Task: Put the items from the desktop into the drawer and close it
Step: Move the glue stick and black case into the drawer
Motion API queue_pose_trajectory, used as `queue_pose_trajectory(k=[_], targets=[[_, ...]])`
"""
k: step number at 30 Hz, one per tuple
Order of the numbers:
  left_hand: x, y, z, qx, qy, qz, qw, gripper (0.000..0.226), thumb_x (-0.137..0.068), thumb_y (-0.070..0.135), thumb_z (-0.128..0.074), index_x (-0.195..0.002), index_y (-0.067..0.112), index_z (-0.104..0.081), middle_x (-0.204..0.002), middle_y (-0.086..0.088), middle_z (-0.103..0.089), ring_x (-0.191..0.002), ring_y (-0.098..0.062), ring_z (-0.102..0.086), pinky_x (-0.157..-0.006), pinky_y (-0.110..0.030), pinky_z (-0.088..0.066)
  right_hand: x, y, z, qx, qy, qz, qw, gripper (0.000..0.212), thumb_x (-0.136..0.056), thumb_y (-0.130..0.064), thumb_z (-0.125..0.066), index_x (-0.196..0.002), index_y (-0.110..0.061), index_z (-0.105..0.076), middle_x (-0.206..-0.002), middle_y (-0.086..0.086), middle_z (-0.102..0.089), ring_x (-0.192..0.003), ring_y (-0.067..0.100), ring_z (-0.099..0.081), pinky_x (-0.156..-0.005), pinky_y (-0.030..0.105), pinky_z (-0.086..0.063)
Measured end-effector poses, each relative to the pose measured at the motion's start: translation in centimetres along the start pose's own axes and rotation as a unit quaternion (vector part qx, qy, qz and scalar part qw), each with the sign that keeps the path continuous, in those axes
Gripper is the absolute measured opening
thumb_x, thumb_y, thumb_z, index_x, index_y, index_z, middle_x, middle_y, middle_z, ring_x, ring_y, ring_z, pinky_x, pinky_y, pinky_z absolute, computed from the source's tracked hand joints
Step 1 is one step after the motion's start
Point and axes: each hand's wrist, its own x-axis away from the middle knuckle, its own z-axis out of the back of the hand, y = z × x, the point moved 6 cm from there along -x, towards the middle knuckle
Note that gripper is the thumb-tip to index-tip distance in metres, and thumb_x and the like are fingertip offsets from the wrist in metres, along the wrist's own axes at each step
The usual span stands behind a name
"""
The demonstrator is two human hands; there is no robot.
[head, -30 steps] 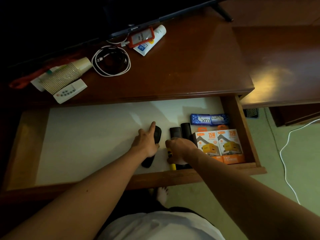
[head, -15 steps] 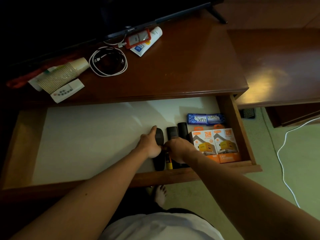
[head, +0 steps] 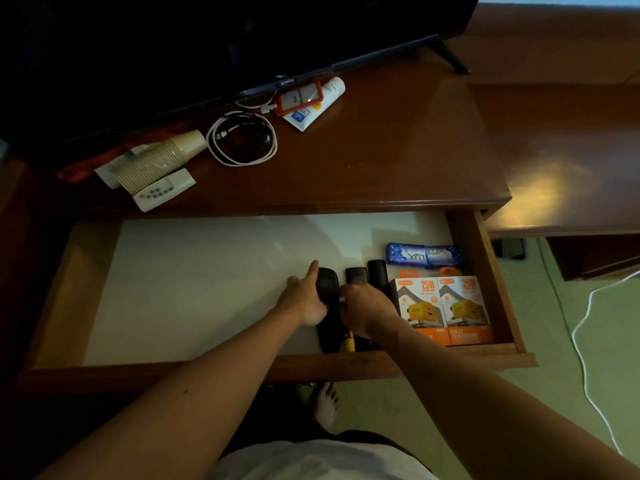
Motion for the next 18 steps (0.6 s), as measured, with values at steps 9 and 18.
queue_pose_trajectory(k=[9,18], targets=[[4.0,-3.8,13.1,0.026,0.212,-0.026,0.977,0.063,-0.095,0.027,-0.062,-0.151,0.023,-0.035,-0.147,-0.010,-0.041,-0.125,-0.031,-0.052,-0.099,-0.039,-0.047,-3.5,-10.5,5.3,-0.082,0.094,0.066,0.990,0.037,-0.096,-0.019,-0.050,-0.131,-0.017,-0.060,-0.125,0.007,-0.060,-0.107,0.024,-0.061,-0.089,0.035,-0.052],[6.5,-9.8,27.9,0.032,0.427,-0.061,0.902,0.037,-0.091,0.014,-0.062,-0.128,0.016,-0.060,-0.128,-0.009,-0.057,-0.116,-0.032,-0.056,-0.086,-0.042,-0.053,-8.5,-23.8,9.8,-0.161,0.185,0.138,0.960,0.027,-0.087,-0.013,-0.058,-0.112,-0.013,-0.067,-0.109,0.009,-0.061,-0.098,0.028,-0.060,-0.078,0.033,-0.050]])
